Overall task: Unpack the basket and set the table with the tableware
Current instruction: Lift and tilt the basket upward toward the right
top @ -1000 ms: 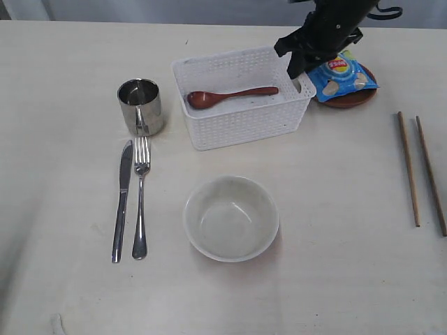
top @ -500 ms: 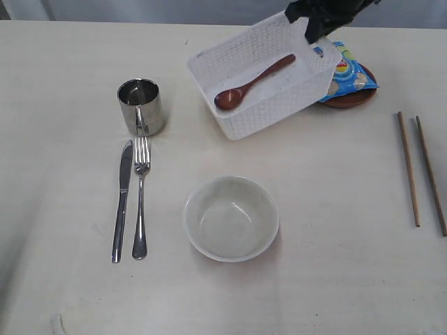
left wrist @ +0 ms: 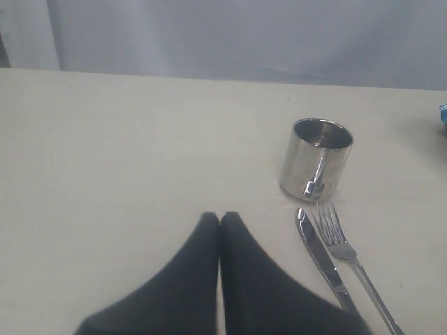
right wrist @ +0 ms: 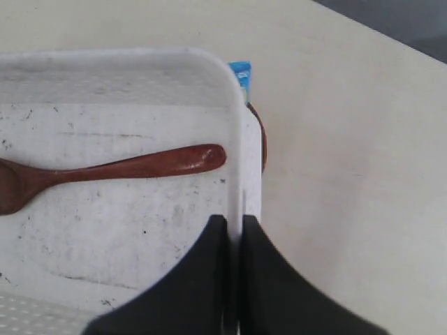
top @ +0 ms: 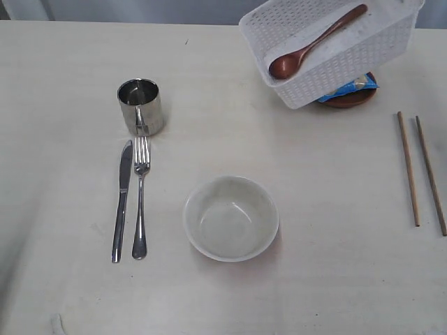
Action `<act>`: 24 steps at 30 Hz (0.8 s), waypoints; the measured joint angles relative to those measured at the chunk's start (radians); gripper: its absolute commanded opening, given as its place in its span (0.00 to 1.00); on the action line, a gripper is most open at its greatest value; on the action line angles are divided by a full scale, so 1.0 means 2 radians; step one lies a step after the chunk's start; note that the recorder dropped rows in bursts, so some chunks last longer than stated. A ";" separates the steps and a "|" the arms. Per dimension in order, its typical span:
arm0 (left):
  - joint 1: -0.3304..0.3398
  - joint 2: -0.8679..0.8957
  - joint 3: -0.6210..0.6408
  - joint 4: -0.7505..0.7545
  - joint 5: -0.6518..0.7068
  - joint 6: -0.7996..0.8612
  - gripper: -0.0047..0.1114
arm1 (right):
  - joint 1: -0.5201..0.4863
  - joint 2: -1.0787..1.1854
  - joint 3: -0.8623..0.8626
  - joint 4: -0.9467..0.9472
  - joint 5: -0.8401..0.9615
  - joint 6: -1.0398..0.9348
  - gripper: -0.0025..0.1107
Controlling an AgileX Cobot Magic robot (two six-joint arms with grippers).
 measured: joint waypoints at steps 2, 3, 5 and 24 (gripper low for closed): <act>0.000 0.000 0.000 0.000 0.000 0.000 0.04 | 0.003 -0.012 0.000 -0.010 0.005 0.009 0.02; 0.000 0.000 0.000 0.000 0.000 0.000 0.04 | 0.006 -0.017 0.002 -0.016 0.005 0.012 0.02; 0.000 0.000 0.000 0.000 0.000 0.000 0.04 | 0.020 -0.032 0.015 -0.038 0.005 0.018 0.02; 0.000 0.000 0.000 0.000 0.000 0.000 0.04 | 0.206 -0.064 0.152 -0.289 0.006 0.149 0.02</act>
